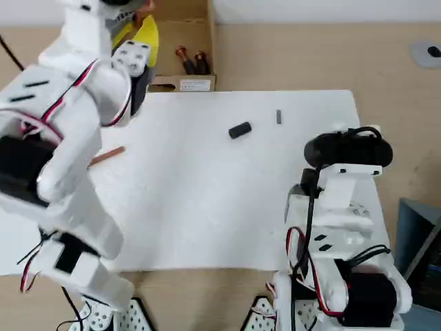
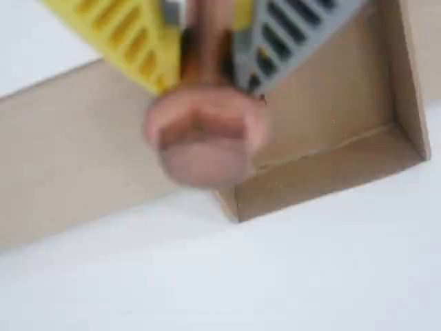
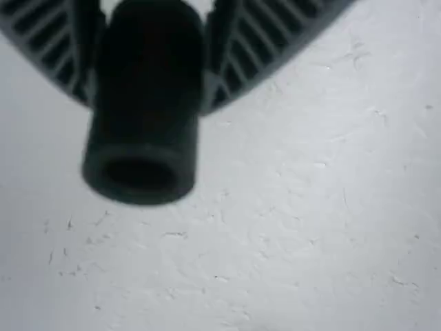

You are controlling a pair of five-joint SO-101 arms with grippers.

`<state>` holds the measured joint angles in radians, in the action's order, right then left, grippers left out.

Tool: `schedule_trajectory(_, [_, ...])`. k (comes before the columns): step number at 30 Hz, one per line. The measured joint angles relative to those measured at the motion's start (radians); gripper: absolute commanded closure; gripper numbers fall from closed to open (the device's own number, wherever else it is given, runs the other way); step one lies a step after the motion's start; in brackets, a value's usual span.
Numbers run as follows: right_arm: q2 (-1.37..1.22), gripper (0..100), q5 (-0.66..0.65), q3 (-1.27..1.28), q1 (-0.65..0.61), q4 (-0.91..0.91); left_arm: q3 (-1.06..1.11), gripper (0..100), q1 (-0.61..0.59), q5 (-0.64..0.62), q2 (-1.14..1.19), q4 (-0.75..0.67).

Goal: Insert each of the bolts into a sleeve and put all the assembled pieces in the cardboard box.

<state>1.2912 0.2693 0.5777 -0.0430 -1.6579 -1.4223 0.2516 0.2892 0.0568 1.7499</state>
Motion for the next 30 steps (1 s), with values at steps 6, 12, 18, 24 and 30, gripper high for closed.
schedule_trajectory(6, [0.000,98.9,0.000,0.000,0.000,0.000,0.324,100,0.000,-0.046,-0.230,0.000])
schedule_trajectory(12, [0.000,98.9,0.000,0.002,0.000,0.021,0.612,100,0.000,-0.095,-0.463,0.000])
schedule_trajectory(18, [0.000,98.9,0.000,0.091,0.000,0.147,0.878,100,0.000,-0.166,-0.672,0.000])
schedule_trajectory(24, [0.011,98.9,0.000,0.212,-0.048,0.241,1.201,100,0.000,-0.226,-0.910,0.000])
schedule_trajectory(30, [0.204,98.9,0.006,0.347,-0.186,0.373,1.562,100,0.000,-0.282,-1.209,-0.123])
